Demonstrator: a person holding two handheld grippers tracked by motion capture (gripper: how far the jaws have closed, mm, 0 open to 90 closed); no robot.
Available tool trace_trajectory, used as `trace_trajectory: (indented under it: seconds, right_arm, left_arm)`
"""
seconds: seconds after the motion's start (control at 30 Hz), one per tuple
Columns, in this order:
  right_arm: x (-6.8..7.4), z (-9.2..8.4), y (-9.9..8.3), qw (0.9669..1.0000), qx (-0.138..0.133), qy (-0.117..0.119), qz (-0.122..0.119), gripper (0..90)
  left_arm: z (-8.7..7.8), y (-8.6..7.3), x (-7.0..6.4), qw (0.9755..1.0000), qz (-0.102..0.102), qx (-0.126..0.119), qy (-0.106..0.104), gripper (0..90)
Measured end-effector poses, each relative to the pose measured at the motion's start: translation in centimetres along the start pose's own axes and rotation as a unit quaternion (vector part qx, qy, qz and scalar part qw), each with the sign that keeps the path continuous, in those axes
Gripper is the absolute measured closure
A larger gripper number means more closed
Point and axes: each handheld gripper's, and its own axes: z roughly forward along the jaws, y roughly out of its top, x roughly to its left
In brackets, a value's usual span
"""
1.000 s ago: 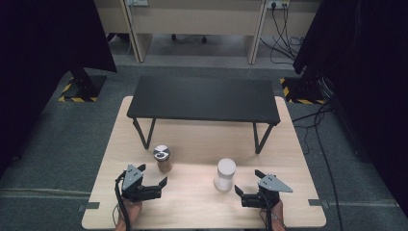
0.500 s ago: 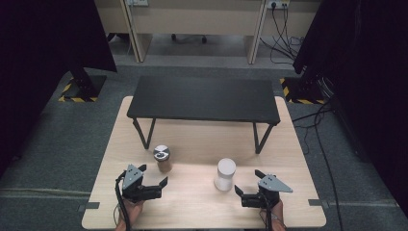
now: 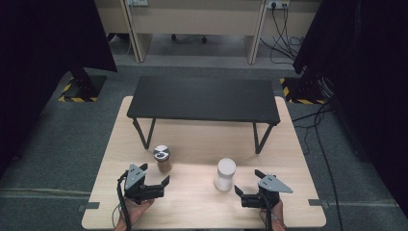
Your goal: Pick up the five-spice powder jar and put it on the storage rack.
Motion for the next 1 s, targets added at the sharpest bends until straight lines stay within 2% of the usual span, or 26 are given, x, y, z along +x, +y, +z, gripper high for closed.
trace_trajectory:
  seconds: [0.17, 0.23, 0.57, 0.83, 1.0]
  right_arm:
    - [0.0, 0.0, 0.0, 1.0000, -0.001, 0.000, 0.000, 0.6]
    - [0.0, 0.0, 0.0, 1.0000, -0.001, 0.000, 0.000, 0.6]
    - [0.0, -0.1, 0.0, 1.0000, -0.002, 0.000, 0.000, 0.6]
    - [-0.2, -0.3, 0.0, 1.0000, -0.003, -0.001, 0.004, 0.7]
    - [-0.4, -0.2, -0.1, 1.0000, -0.003, 0.000, 0.005, 0.7]
  left_arm:
    - [0.2, 0.3, -0.3, 0.9999, 0.001, 0.010, 0.005, 0.6]
    - [0.1, 0.3, -0.2, 0.9999, 0.003, 0.010, -0.002, 0.7]
    - [0.2, 0.4, 0.0, 0.9999, 0.004, 0.013, -0.001, 2.0]
    - [1.3, 0.9, 0.1, 0.9996, 0.011, 0.025, 0.009, 2.0]
    - [1.7, 0.9, 0.2, 0.9995, 0.010, 0.024, 0.017, 2.5]
